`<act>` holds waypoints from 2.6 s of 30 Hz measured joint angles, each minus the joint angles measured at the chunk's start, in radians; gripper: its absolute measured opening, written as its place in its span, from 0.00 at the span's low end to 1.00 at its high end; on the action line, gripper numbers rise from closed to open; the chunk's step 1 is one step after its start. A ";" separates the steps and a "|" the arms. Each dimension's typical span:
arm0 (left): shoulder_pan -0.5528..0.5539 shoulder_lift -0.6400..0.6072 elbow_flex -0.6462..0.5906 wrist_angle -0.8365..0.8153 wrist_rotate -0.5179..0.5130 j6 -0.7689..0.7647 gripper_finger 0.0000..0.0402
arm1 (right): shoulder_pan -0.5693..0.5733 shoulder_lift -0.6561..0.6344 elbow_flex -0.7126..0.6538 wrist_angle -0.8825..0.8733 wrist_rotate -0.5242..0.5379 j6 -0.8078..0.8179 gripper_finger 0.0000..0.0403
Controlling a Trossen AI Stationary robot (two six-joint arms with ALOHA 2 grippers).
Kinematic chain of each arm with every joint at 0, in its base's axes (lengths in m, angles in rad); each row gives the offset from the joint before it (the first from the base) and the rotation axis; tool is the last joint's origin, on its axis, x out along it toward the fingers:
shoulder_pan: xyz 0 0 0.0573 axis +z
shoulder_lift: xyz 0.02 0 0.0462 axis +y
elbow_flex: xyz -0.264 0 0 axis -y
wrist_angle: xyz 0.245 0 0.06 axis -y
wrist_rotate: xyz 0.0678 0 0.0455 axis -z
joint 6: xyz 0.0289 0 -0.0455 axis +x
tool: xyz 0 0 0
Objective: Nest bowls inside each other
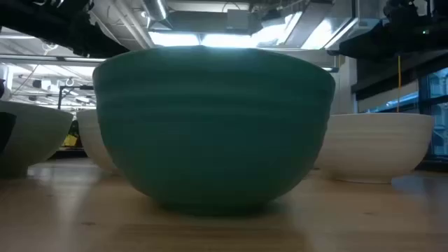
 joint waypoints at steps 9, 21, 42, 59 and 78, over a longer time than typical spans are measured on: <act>0.000 0.000 0.000 0.000 0.000 0.000 0.42 | 0.000 0.000 0.000 0.000 0.000 0.000 0.48; 0.000 0.000 0.000 0.000 0.000 0.000 0.42 | 0.000 0.000 0.000 0.000 0.000 0.000 0.48; 0.000 0.000 0.000 0.000 0.000 0.000 0.42 | 0.000 0.000 0.000 0.000 0.000 0.000 0.48; 0.000 0.000 0.000 0.000 0.000 0.000 0.42 | 0.000 0.001 0.000 0.013 0.000 0.000 0.48; 0.000 0.000 0.000 0.000 0.000 0.000 0.42 | 0.000 0.006 0.001 0.141 -0.025 0.245 0.48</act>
